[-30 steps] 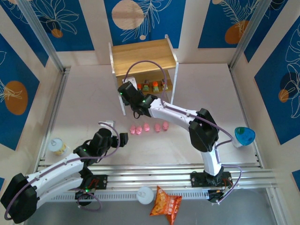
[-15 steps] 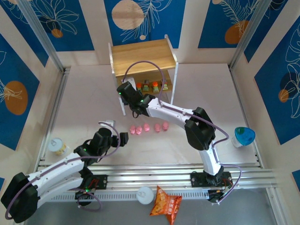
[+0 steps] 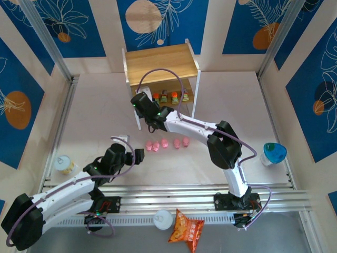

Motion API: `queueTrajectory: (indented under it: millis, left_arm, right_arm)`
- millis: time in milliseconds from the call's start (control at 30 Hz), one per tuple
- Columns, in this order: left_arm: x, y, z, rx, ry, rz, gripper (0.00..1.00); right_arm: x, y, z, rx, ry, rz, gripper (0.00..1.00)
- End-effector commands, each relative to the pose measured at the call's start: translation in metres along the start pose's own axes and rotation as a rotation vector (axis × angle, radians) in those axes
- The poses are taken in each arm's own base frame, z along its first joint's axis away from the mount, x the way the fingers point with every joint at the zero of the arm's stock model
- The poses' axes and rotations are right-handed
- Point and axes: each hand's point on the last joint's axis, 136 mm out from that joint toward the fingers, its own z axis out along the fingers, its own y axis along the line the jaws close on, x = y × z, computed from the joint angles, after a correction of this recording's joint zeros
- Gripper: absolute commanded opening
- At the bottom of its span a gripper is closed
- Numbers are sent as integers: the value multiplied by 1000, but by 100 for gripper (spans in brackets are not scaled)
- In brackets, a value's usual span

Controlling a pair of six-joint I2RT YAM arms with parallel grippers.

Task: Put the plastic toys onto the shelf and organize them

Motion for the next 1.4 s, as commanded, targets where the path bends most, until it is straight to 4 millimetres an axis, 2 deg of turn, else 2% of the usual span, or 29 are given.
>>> queueTrajectory:
  millis: [0, 300, 633, 867, 1000, 1367]
  left_arm:
    - [0, 1, 2, 7, 1, -12, 99]
    - [0, 2, 3, 4, 1, -11, 99]
    - [1, 2, 5, 4, 7, -10, 99]
    - [1, -4, 7, 33, 1, 20, 100]
    - [1, -6, 7, 46, 4, 31, 100]
    - [-4, -8, 4, 30, -10, 77, 97]
  right_arm:
    - [-26, 0, -25, -13, -73, 10, 44]
    - [-32, -6, -45, -3, -96, 2, 44]
    - [-16, -18, -67, 4, -85, 5, 44]
    - [3, -29, -89, 15, -74, 12, 44]
    - [21, -39, -99, 26, -56, 16, 44]
    - [73, -85, -123, 81, 11, 48, 45]
